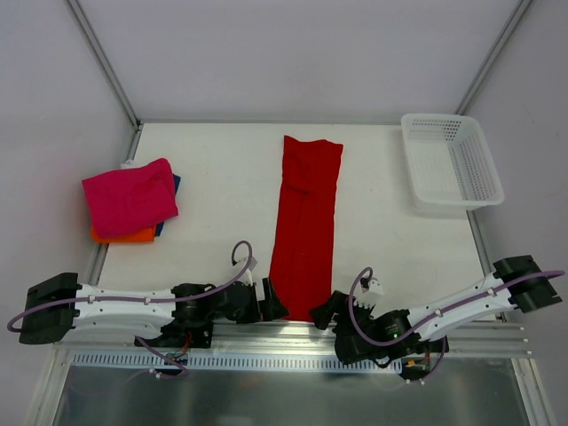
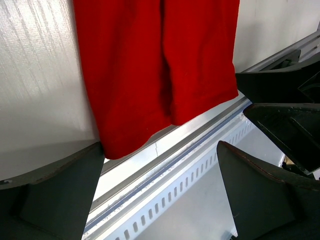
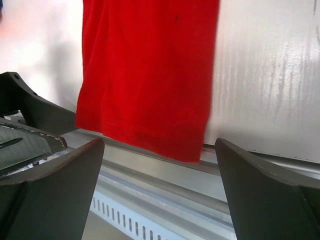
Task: Fold and stack the t-shirts
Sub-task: Fold the tshirt
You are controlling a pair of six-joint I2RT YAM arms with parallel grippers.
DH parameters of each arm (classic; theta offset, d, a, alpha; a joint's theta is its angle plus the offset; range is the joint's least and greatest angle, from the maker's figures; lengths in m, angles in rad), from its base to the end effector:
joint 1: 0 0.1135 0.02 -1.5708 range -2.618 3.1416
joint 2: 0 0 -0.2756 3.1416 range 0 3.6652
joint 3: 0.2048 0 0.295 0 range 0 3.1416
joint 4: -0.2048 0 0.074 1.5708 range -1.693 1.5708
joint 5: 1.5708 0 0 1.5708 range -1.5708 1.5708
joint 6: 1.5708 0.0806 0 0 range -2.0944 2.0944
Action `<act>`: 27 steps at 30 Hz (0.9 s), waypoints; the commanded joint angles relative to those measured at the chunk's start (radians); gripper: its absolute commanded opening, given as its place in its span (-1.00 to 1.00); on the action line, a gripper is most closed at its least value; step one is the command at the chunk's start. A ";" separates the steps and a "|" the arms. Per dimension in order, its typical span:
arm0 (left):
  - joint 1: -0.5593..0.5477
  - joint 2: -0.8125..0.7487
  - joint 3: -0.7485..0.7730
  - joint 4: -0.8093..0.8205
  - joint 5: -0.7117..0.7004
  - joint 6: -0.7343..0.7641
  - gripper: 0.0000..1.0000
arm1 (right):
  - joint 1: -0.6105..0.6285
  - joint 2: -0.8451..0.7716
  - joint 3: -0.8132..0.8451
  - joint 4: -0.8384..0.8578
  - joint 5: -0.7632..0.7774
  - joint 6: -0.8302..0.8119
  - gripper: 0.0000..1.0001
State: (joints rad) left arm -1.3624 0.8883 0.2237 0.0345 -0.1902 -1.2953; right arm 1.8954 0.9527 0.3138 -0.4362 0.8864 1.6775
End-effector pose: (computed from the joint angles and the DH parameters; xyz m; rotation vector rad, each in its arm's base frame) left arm 0.0634 -0.2260 0.1062 -0.0372 2.4962 -1.1738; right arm -0.0006 0.1975 0.1041 0.0241 2.2752 0.7879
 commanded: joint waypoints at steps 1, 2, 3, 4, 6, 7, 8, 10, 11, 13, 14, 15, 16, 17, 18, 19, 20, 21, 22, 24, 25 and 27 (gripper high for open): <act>-0.014 0.046 -0.053 -0.177 -0.011 0.004 0.98 | -0.002 0.044 -0.048 -0.015 -0.021 0.039 0.99; -0.014 0.049 -0.052 -0.177 -0.011 0.005 0.98 | -0.002 0.047 -0.048 -0.012 -0.023 0.039 0.99; -0.014 0.055 -0.049 -0.177 -0.011 0.002 0.98 | -0.002 0.049 -0.045 -0.010 -0.021 0.036 0.99; -0.014 0.060 -0.049 -0.177 -0.011 0.001 0.98 | -0.002 0.054 -0.045 -0.010 -0.024 0.037 0.99; -0.014 0.070 -0.047 -0.179 -0.011 -0.007 0.95 | -0.002 0.060 -0.045 -0.004 -0.024 0.039 0.99; -0.014 0.083 -0.044 -0.180 -0.009 -0.009 0.93 | -0.002 0.069 -0.044 -0.004 -0.027 0.039 0.97; -0.014 0.089 -0.043 -0.180 -0.011 -0.007 0.90 | -0.001 0.075 -0.042 -0.003 -0.029 0.041 0.86; -0.014 0.109 -0.040 -0.182 -0.012 -0.007 0.83 | -0.002 0.089 -0.041 0.001 -0.033 0.048 0.71; -0.014 0.116 -0.037 -0.180 -0.012 -0.007 0.75 | -0.002 0.103 -0.039 0.008 -0.038 0.051 0.61; -0.014 0.139 -0.032 -0.180 -0.018 -0.006 0.55 | -0.002 0.119 -0.041 0.023 -0.041 0.051 0.52; -0.014 0.147 -0.029 -0.180 -0.020 -0.006 0.43 | -0.002 0.138 -0.041 0.036 -0.044 0.054 0.44; -0.015 0.164 -0.024 -0.182 -0.023 -0.004 0.17 | -0.002 0.147 -0.039 0.042 -0.046 0.056 0.40; -0.015 0.172 -0.021 -0.182 -0.023 -0.002 0.03 | -0.002 0.158 -0.036 0.044 -0.047 0.057 0.33; -0.015 0.179 -0.018 -0.182 -0.025 -0.002 -0.11 | -0.002 0.175 -0.032 0.050 -0.049 0.057 0.31; -0.014 0.196 -0.014 -0.182 -0.025 -0.004 -0.36 | -0.002 0.182 -0.030 0.054 -0.050 0.057 0.28; -0.015 0.202 -0.014 -0.182 -0.025 -0.002 -0.46 | -0.002 0.190 -0.028 0.057 -0.052 0.057 0.25; -0.015 0.210 -0.011 -0.182 -0.025 -0.004 -0.52 | -0.002 0.198 -0.027 0.062 -0.056 0.057 0.23; -0.015 0.224 -0.004 -0.182 -0.025 -0.002 -0.62 | -0.002 0.210 -0.022 0.065 -0.058 0.057 0.20; -0.015 0.230 -0.003 -0.182 -0.025 -0.004 -0.67 | -0.002 0.216 -0.022 0.067 -0.061 0.057 0.15; -0.015 0.242 0.005 -0.183 -0.028 -0.001 -0.75 | -0.002 0.233 -0.013 0.063 -0.067 0.056 0.07; -0.017 0.247 0.008 -0.183 -0.031 -0.001 -0.78 | -0.002 0.238 -0.010 0.059 -0.072 0.053 -0.03; -0.015 0.253 0.016 -0.188 -0.037 0.002 -0.83 | -0.001 0.251 -0.007 0.062 -0.079 0.053 -0.17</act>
State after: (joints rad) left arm -1.3628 1.0866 0.2714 0.0368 -0.2131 -1.3228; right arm 1.8961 1.1568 0.3283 -0.3012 0.9073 1.7218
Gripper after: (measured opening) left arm 0.100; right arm 0.435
